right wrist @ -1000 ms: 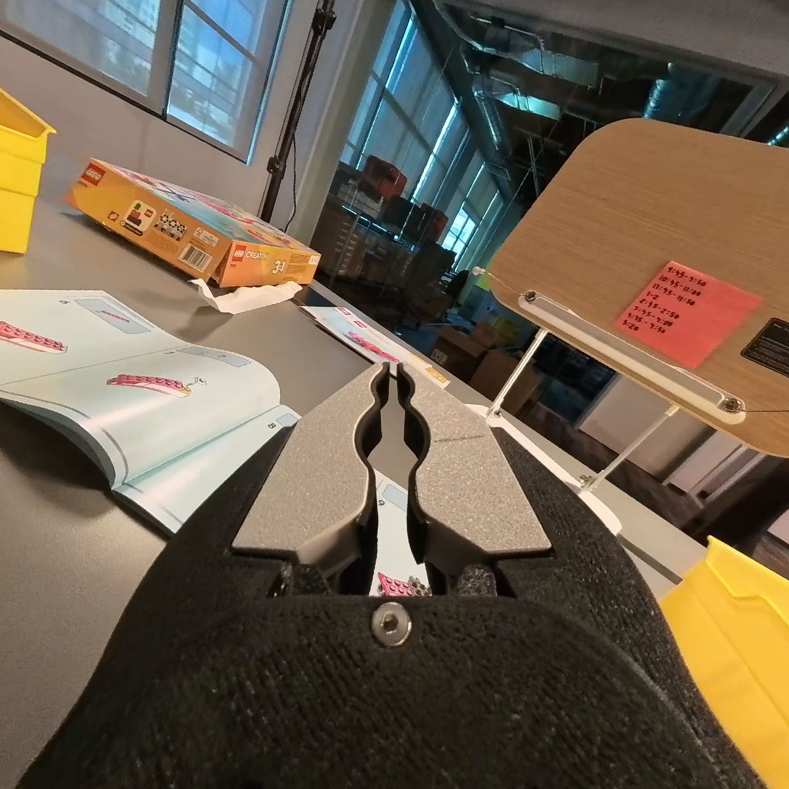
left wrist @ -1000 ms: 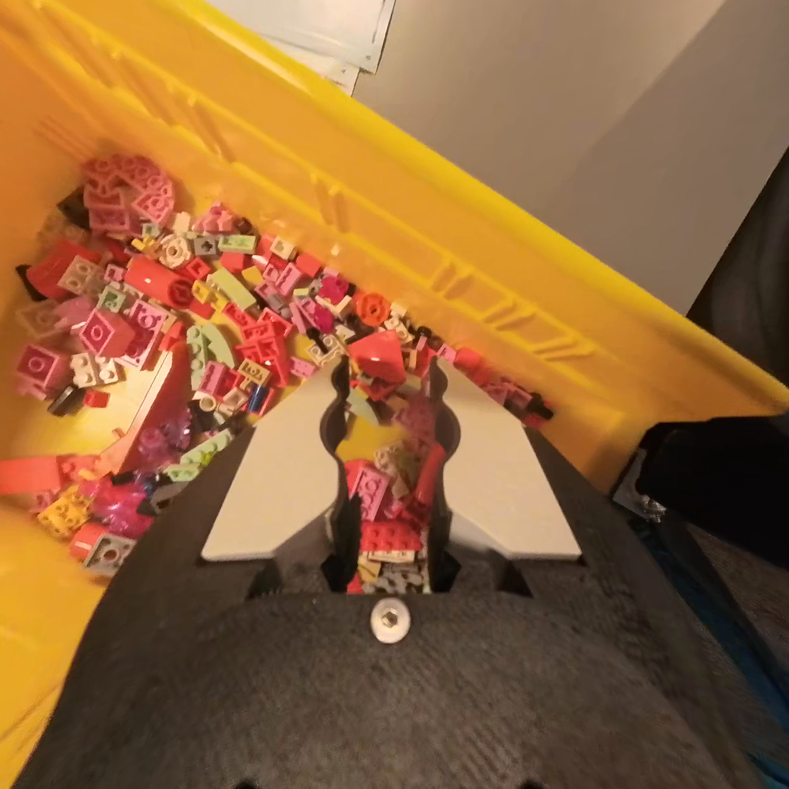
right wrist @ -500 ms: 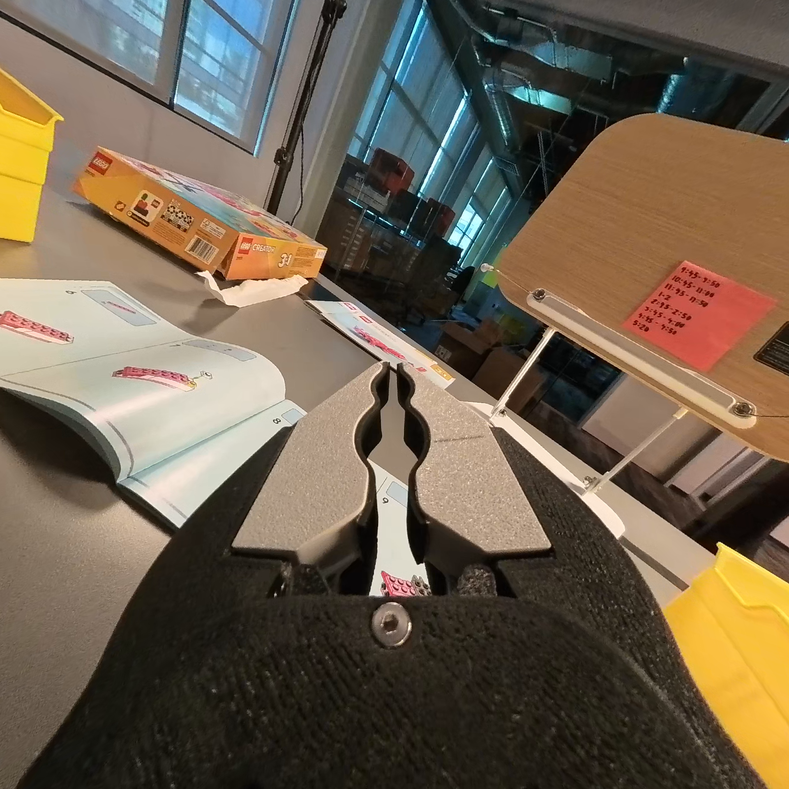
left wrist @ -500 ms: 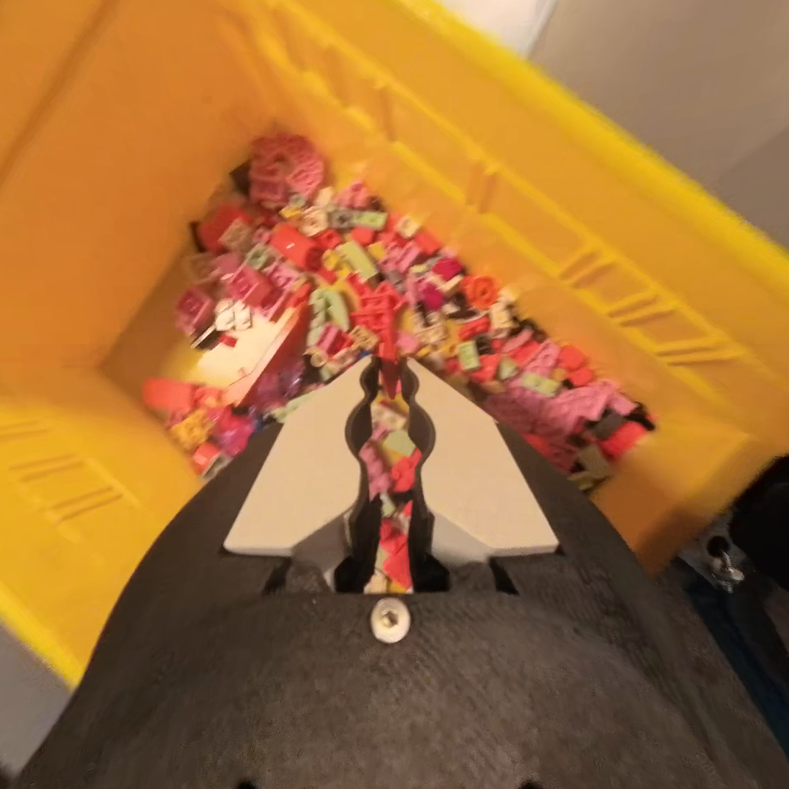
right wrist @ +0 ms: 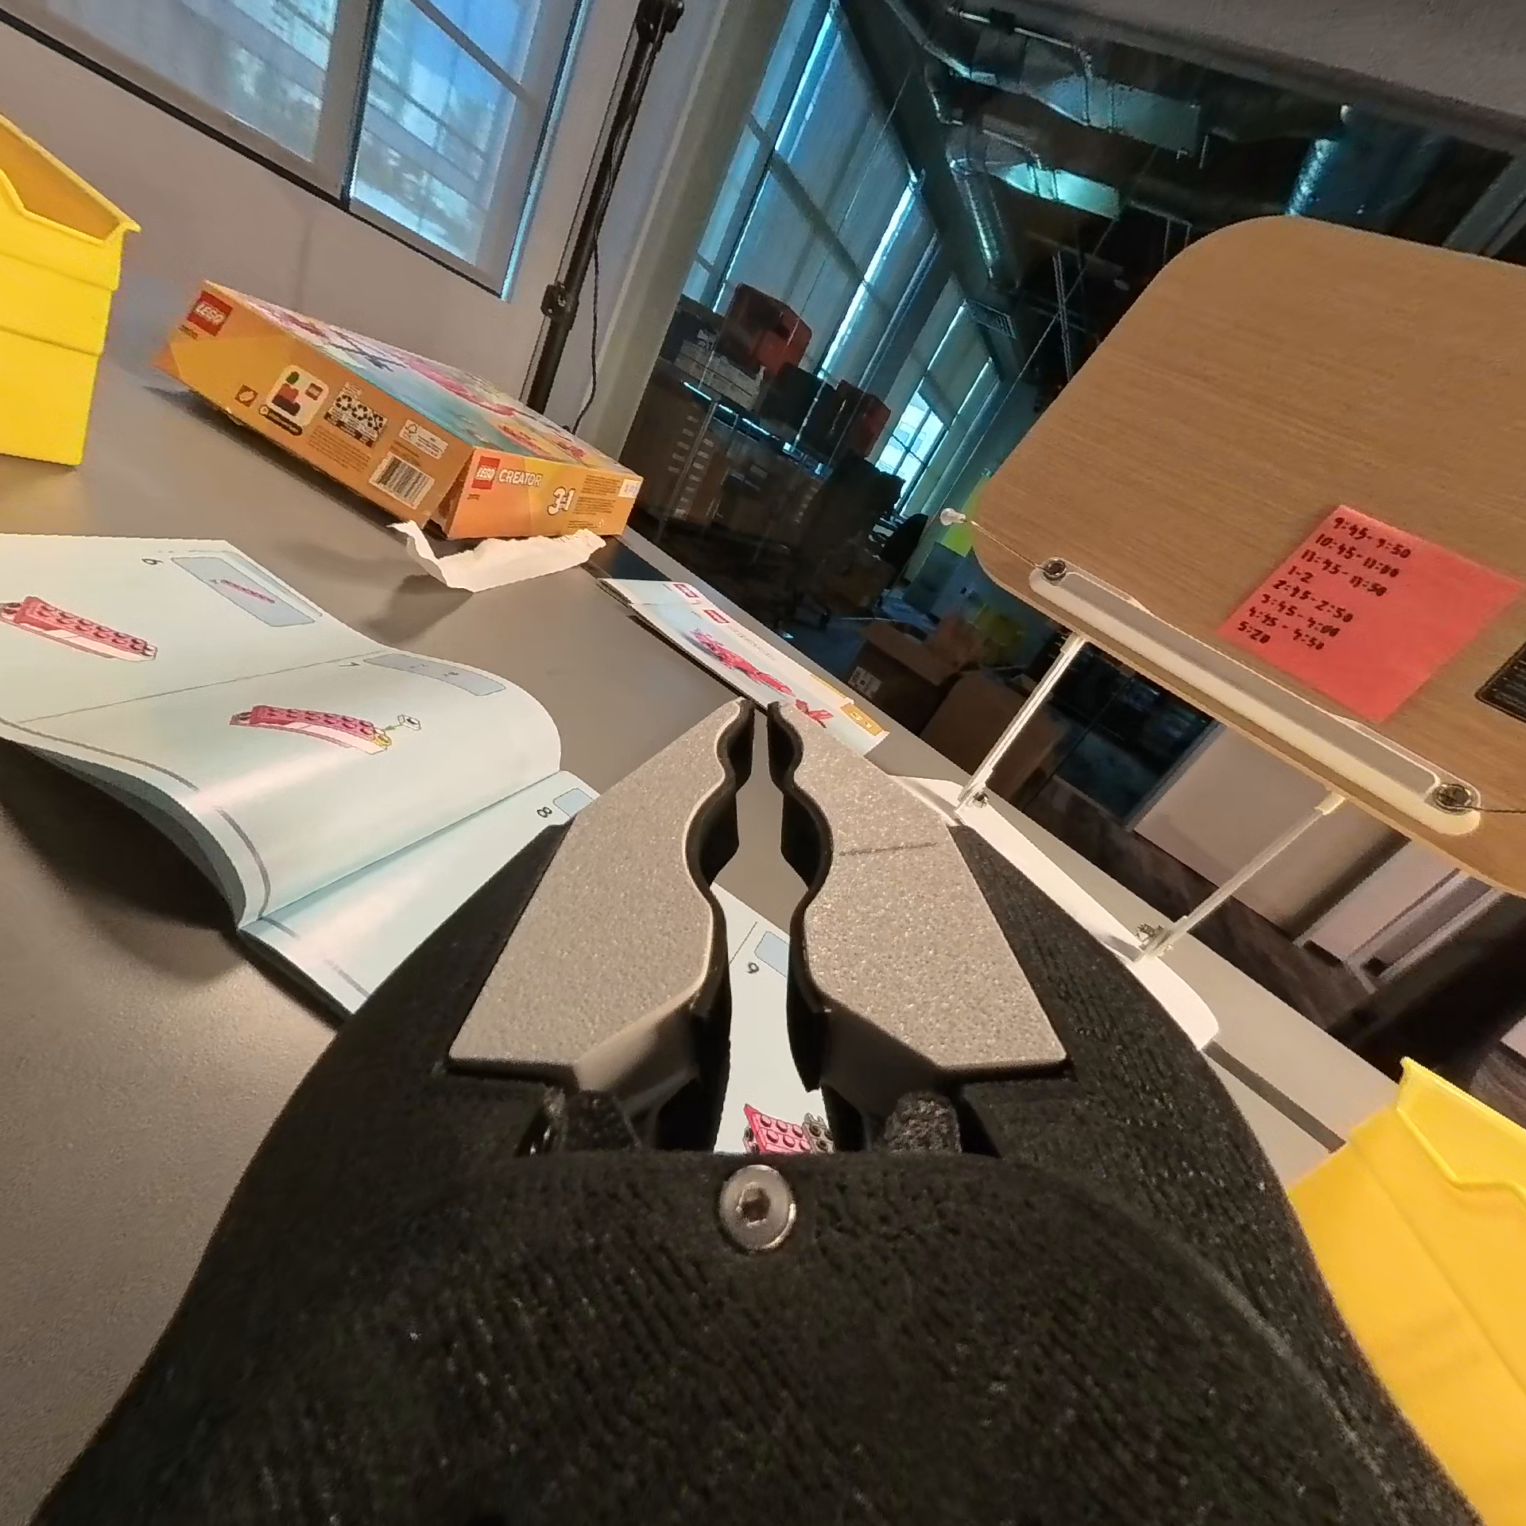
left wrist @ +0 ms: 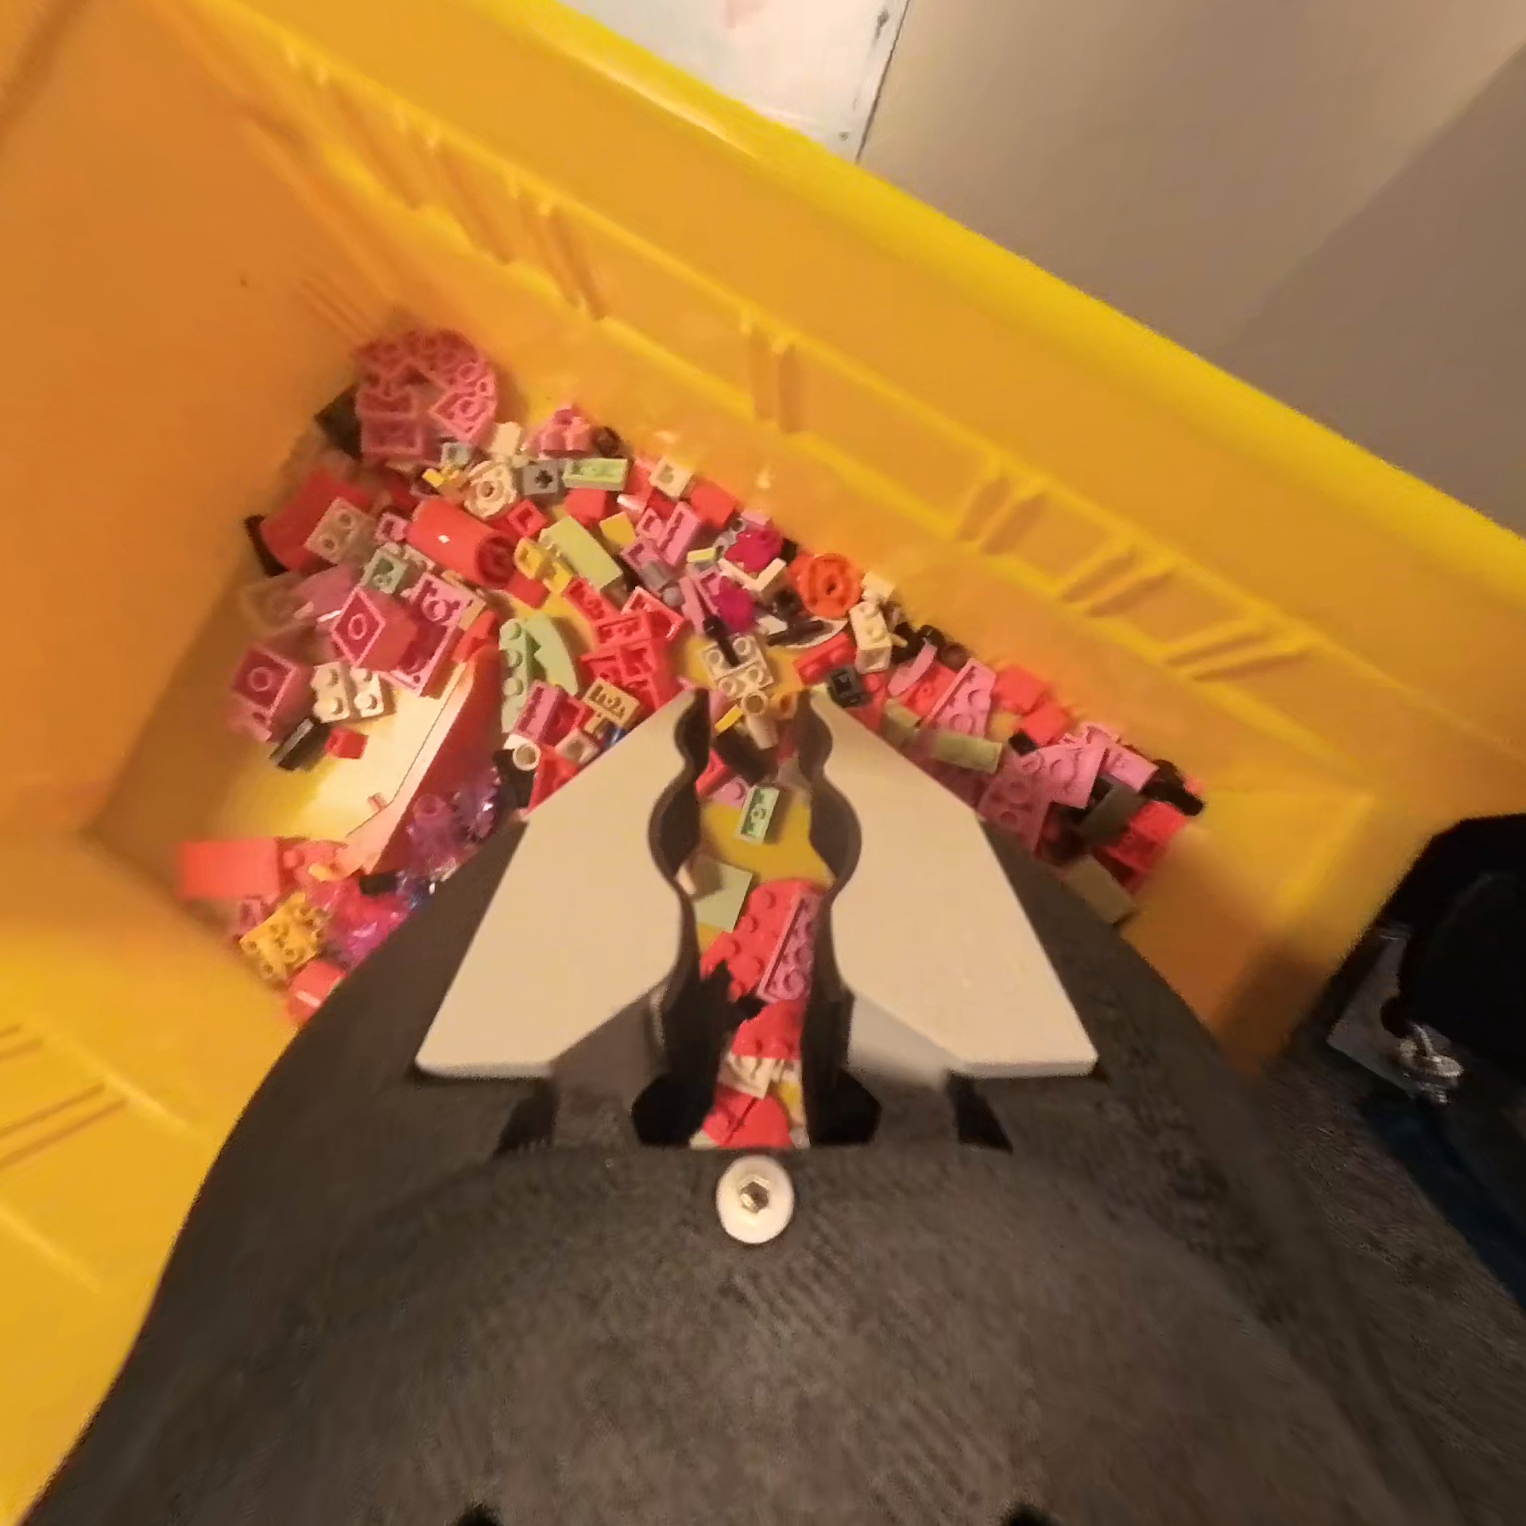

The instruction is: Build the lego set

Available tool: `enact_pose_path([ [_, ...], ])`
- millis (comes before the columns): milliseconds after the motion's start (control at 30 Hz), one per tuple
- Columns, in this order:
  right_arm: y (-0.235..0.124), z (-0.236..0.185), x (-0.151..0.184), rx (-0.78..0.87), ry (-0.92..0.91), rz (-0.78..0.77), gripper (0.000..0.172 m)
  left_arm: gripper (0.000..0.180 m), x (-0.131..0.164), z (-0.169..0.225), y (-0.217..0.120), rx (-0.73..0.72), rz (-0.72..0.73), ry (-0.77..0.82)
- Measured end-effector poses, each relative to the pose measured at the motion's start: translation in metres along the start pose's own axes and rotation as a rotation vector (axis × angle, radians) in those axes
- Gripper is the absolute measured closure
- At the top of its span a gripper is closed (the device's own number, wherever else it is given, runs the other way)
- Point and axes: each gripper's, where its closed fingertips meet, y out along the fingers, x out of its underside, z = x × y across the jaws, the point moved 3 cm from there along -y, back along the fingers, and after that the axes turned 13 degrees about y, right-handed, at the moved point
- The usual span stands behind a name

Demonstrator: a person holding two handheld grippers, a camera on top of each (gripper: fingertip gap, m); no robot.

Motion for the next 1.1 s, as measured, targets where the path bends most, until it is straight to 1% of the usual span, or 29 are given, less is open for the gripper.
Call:
enact_pose_path([
  [67, 0.000, 0.000, 0.000, -0.002, -0.002, -0.001, 0.171, 0.163, -0.002, 0.002, 0.003, 0.037, 0.018, 0.002],
  [267, 0.000, -0.001, 0.000, -0.008, -0.004, -0.004, 0.171, 0.174, 0.005, 0.007, 0.012, 0.112, -0.016, 0.015],
  [467, 0.000, -0.003, 0.000, -0.018, -0.012, -0.006, 0.171, 0.169, 0.007, 0.008, 0.010, 0.147, -0.015, 0.000],
  [733, 0.000, -0.006, 0.000, -0.029, -0.019, -0.006, 0.171, 0.161, 0.012, 0.014, 0.005, 0.193, -0.050, 0.024],
  [900, 0.000, -0.007, 0.000, -0.035, -0.020, -0.008, 0.171, 0.164, 0.009, 0.014, 0.000, 0.198, -0.012, 0.011],
  [1100, 0.000, -0.008, 0.000, -0.039, -0.021, -0.009, 0.172, 0.169, 0.011, 0.017, 0.007, 0.211, -0.045, 0.032],
])
